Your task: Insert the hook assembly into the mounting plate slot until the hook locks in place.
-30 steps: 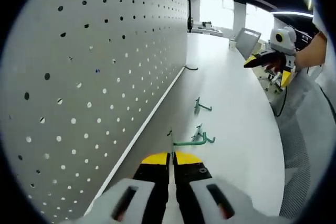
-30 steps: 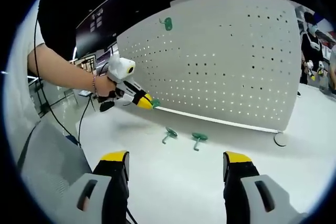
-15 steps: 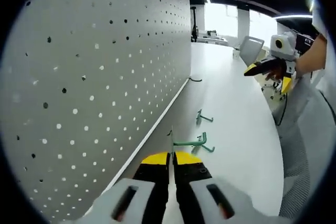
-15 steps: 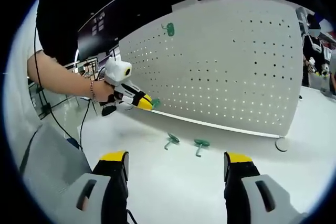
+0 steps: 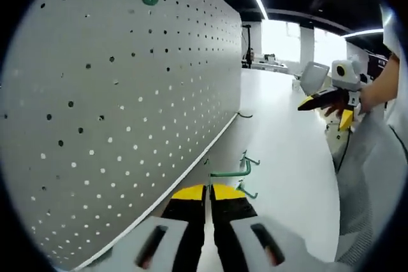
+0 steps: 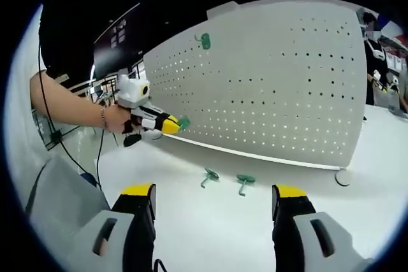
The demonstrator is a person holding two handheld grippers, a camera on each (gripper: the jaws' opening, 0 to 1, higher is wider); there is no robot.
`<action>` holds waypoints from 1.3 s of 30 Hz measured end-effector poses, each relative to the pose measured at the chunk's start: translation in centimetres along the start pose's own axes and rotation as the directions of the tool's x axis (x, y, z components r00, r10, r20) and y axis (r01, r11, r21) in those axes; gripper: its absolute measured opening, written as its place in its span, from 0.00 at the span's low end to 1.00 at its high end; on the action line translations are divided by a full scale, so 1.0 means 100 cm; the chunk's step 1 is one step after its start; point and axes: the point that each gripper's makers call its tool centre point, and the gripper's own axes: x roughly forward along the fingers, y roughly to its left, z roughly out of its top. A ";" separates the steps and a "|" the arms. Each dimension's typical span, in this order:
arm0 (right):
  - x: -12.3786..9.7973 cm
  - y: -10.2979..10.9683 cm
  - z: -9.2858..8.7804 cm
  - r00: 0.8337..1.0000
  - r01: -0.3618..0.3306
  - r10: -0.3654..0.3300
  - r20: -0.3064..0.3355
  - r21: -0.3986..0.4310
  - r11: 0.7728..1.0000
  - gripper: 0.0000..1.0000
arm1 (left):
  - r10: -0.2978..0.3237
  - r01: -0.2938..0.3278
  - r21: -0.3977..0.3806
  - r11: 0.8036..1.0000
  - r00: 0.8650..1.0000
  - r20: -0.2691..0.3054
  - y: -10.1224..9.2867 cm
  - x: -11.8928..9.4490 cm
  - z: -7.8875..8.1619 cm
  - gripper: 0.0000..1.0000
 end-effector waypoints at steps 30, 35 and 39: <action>-0.001 0.006 0.017 0.999 -0.007 0.007 0.052 0.010 1.000 0.72 | 0.098 -0.055 -0.143 0.988 0.945 0.311 -0.025 -0.048 0.071 0.02; -0.001 0.007 0.018 0.998 -0.011 0.010 0.062 0.015 1.000 0.72 | 0.115 -0.061 -0.160 0.985 0.929 0.353 -0.028 -0.059 0.083 0.02; -0.002 0.006 0.019 0.998 -0.009 0.007 0.070 0.027 1.000 0.71 | 0.123 -0.064 -0.161 0.985 0.914 0.387 -0.032 -0.069 0.094 0.02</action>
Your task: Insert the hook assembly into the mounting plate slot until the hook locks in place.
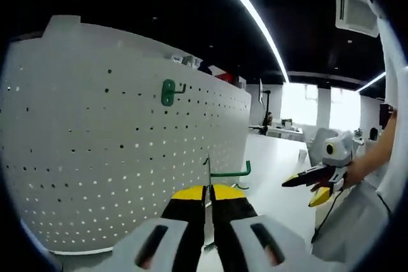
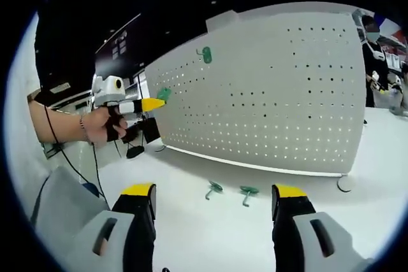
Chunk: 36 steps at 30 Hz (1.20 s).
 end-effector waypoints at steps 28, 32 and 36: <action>-0.003 0.002 0.010 0.999 -0.001 0.001 0.043 0.005 1.000 0.71 | 0.030 -0.029 -0.007 1.000 0.994 0.104 -0.013 -0.012 0.037 0.02; -0.005 0.007 0.026 0.995 -0.018 0.018 0.098 0.004 1.000 0.71 | 0.032 -0.031 -0.014 0.999 0.994 0.103 -0.013 -0.013 0.036 0.02; -0.011 0.015 0.060 0.970 -0.045 0.044 0.239 -0.002 0.999 0.70 | 0.036 -0.034 -0.017 0.999 0.994 0.100 -0.012 -0.013 0.034 0.02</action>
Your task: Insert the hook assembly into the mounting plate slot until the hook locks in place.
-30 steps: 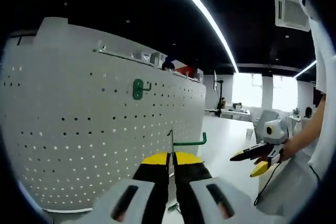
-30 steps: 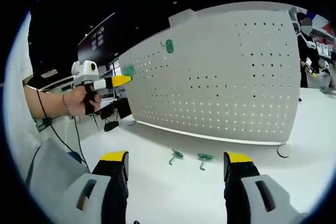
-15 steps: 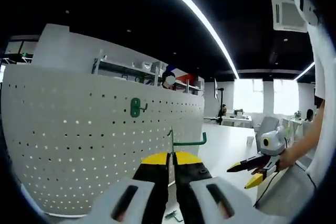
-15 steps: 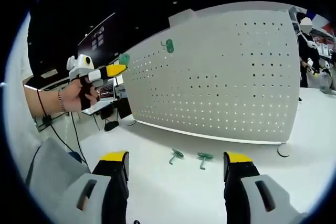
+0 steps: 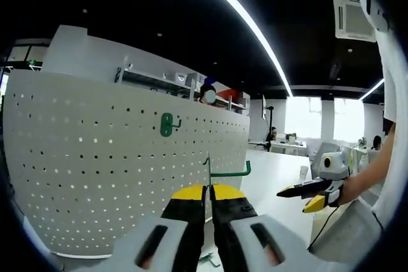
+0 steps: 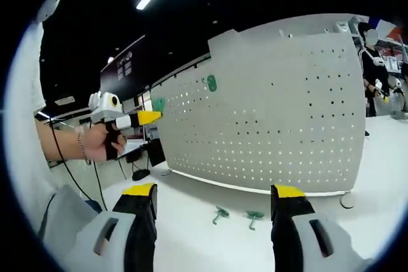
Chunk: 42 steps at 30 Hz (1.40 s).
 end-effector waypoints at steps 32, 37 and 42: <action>0.043 0.043 0.029 0.987 -0.156 0.153 0.042 0.069 0.985 0.62 | 0.019 -0.018 0.042 0.999 1.000 -0.015 -0.011 0.002 -0.002 0.02; 0.058 0.051 0.035 0.983 -0.180 0.176 0.053 0.081 0.980 0.62 | 0.026 -0.026 0.038 0.999 1.000 -0.012 -0.011 0.001 -0.001 0.02; 0.067 0.055 0.040 0.980 -0.194 0.189 0.066 0.088 0.977 0.62 | 0.026 -0.025 0.033 0.999 1.000 -0.015 -0.011 0.001 -0.003 0.02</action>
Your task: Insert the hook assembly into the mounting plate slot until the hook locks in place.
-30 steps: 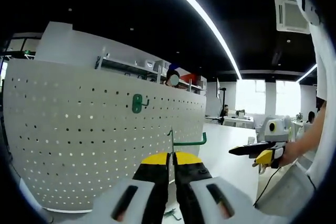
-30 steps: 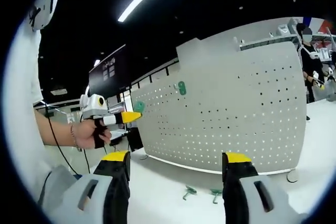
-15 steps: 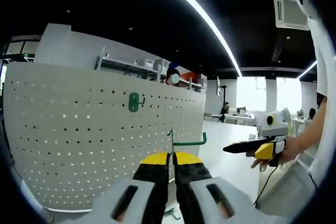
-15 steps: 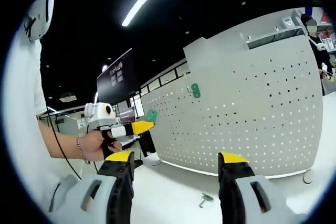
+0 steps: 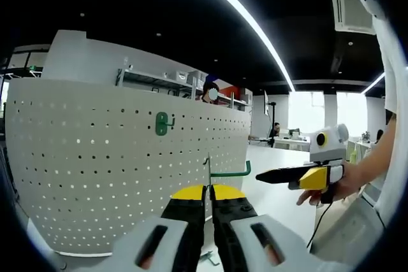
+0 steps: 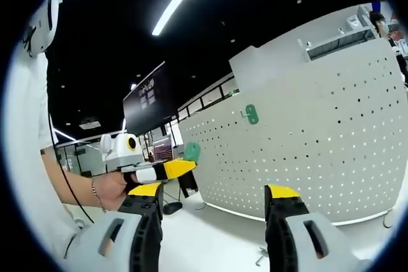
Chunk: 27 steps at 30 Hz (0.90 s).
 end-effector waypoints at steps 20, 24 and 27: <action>0.036 0.019 0.008 0.998 -0.067 0.066 0.024 0.021 0.998 0.62 | 0.003 -0.003 -0.002 1.000 1.000 0.001 0.000 0.000 0.001 0.02; 0.041 0.022 0.009 0.997 -0.078 0.077 0.023 0.022 0.997 0.62 | 0.004 -0.004 -0.005 1.000 1.000 0.000 0.000 0.000 0.000 0.02; 0.045 0.024 0.011 0.996 -0.084 0.084 0.027 0.027 0.996 0.62 | 0.003 -0.003 -0.006 1.000 1.000 0.001 -0.001 0.000 -0.001 0.02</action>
